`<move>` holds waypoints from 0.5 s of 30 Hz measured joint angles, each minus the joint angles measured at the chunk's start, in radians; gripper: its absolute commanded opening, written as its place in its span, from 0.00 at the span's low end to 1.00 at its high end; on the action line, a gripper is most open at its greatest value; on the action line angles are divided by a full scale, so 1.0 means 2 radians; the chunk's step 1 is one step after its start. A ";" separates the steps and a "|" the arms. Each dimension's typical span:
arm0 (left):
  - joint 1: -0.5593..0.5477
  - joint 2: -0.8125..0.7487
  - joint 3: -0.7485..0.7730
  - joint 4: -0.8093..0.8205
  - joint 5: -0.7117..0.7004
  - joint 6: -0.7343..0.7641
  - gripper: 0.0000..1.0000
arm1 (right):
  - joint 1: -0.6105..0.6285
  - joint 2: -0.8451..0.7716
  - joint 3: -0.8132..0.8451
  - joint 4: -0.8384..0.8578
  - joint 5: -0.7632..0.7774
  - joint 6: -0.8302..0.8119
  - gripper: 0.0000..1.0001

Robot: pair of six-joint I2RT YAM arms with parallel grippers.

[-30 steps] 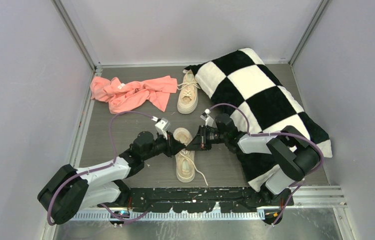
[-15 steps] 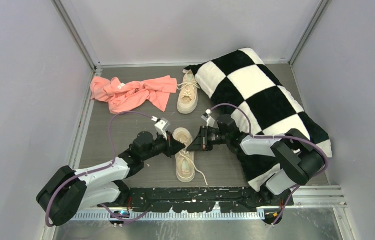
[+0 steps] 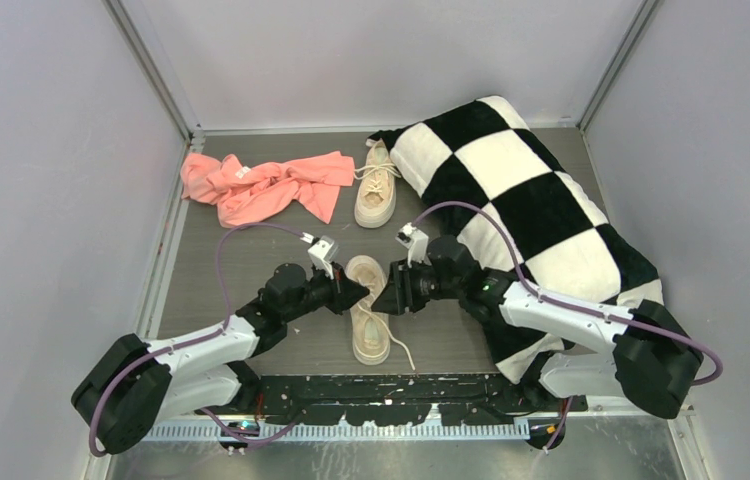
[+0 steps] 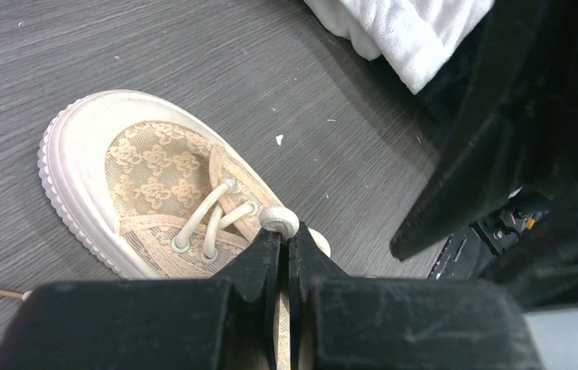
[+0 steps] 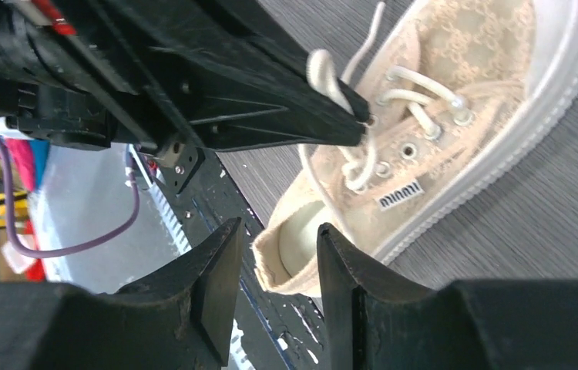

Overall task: Tie the shoes
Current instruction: Cross the shoelace with the shoelace.

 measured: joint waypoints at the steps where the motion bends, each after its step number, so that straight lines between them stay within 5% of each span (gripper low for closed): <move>1: 0.000 -0.001 0.000 0.000 0.000 0.000 0.00 | 0.011 0.000 0.010 -0.011 0.012 -0.011 0.44; 15: 0.000 -0.003 0.000 -0.002 -0.002 0.000 0.01 | 0.076 0.070 0.055 -0.062 0.100 -0.088 0.46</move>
